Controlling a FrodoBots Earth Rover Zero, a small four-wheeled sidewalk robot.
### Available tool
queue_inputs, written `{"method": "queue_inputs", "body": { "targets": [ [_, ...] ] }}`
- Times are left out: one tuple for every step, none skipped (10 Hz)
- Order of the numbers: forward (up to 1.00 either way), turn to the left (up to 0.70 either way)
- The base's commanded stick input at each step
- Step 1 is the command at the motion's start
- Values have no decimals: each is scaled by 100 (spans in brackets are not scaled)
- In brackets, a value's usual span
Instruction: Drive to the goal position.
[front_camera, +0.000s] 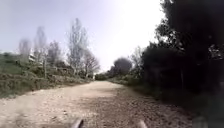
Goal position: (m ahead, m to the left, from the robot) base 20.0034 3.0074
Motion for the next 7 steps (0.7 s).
{"method": "queue_inputs", "body": {
  "targets": [
    [70, 0],
    [70, 0],
    [70, 0],
    [70, 0],
    [70, 0],
    [70, 0],
    [70, 0]
  ]
}}
